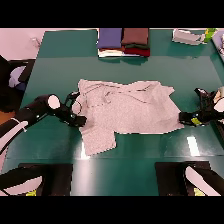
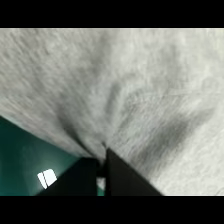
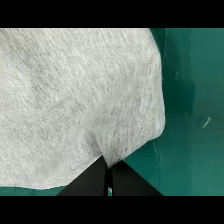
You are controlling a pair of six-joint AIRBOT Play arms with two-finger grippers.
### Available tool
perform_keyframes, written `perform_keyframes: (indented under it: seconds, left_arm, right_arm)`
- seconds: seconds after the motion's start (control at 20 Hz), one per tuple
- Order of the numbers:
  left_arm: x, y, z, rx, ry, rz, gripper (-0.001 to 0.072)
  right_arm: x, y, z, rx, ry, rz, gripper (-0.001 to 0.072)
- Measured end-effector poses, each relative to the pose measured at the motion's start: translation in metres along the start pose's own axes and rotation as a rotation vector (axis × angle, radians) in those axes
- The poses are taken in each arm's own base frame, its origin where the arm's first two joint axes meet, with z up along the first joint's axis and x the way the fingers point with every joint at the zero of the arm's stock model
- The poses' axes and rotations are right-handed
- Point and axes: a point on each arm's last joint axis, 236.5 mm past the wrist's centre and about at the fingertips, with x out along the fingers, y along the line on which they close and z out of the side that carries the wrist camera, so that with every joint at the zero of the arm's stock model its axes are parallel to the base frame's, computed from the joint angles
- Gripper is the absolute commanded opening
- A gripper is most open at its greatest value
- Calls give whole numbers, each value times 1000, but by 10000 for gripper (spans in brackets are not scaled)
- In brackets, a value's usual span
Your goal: Fold the shirts.
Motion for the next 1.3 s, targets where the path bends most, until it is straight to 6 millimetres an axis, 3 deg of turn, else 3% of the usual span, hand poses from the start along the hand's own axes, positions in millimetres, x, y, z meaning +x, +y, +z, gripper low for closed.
perform_keyframes:
  seconds: [0.15,0.2,0.3,0.4,0.5,0.55,0.65,0.75,0.85,0.9,1.0,1.1,1.2,1.3]
  left_arm:
    - [-10,-8,15,26,-55,-4,19]
    - [-22,-12,26,43,-94,-2,19]
    - [-69,-26,57,100,-232,10,19]
    - [-140,-42,89,166,-421,36,19]
    - [-242,-63,110,238,-675,70,20]
    - [-293,-74,110,266,-794,81,19]
    - [-398,-95,94,311,-1033,89,19]
    - [-485,-112,60,342,-1230,82,19]
    - [-551,-122,21,362,-1385,71,19]
    - [-574,-126,4,369,-1443,66,19]
    - [-608,-129,-24,378,-1526,58,19]
    - [-623,-131,-39,383,-1565,57,19]
    - [-621,-128,-37,379,-1551,74,19]
    - [-602,-118,-17,363,-1469,128,20]
  right_arm:
    - [-8,5,5,-1,-7,15,14]
    - [-15,8,10,-4,-20,21,13]
    - [-42,16,29,-16,-87,37,14]
    - [-87,25,56,-40,-220,47,14]
    - [-150,36,83,-71,-400,52,13]
    - [-189,43,93,-89,-504,57,13]
    - [-267,55,103,-125,-701,60,12]
    - [-343,67,100,-158,-884,64,12]
    - [-408,77,89,-186,-1041,65,12]
    - [-434,81,82,-198,-1102,65,11]
    - [-475,86,67,-217,-1195,61,11]
    - [-500,90,59,-232,-1236,57,11]
    - [-507,92,59,-241,-1224,51,11]
    - [-503,92,67,-242,-1173,48,11]
